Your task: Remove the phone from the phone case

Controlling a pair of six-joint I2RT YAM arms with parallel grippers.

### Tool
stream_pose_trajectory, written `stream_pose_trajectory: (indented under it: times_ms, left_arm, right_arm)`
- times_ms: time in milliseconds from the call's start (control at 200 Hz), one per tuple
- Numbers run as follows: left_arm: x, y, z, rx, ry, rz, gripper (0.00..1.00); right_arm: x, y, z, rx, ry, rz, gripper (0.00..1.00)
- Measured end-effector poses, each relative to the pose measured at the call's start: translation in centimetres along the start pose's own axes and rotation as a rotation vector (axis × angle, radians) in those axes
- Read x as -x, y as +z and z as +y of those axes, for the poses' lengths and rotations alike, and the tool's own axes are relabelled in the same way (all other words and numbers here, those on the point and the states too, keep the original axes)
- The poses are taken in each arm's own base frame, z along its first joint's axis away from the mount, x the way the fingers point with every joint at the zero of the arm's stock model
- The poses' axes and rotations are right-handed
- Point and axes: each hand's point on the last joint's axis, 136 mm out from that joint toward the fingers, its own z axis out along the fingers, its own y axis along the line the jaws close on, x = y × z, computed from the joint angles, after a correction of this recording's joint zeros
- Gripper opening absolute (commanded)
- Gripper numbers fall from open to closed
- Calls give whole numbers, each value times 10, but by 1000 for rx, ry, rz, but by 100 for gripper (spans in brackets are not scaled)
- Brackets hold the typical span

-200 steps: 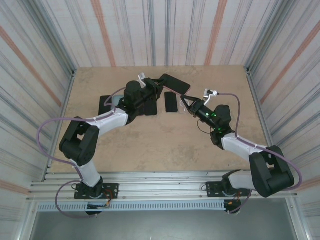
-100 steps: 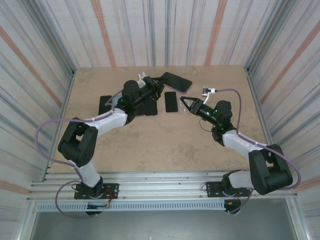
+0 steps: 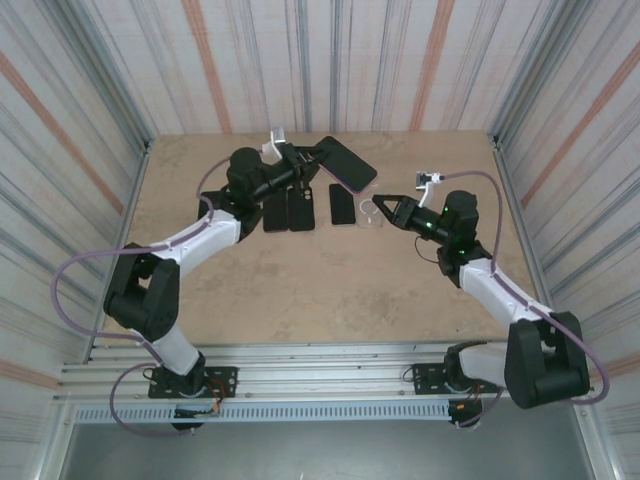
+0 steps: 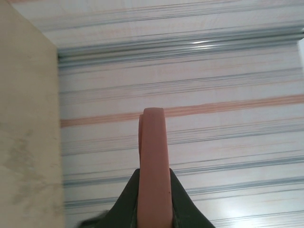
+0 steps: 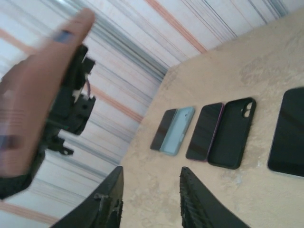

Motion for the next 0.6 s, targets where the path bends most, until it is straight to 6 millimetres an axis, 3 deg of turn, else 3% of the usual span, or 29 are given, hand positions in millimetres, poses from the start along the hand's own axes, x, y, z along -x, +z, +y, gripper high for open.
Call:
stream_pose_trajectory:
  times_ms: [155,386,596]
  left_arm:
    - [7,-3,-17,23,290,97,4]
    - [-30,-10,-75,-154,739,347,4]
    - [-58,-25,-68,-257,901,511,2]
  right_arm:
    - [4,-10,29,38,-216,84,45]
    - [-16,-13,49,133,-465,263,45]
    - [-42,-2,66,259,-627,398,36]
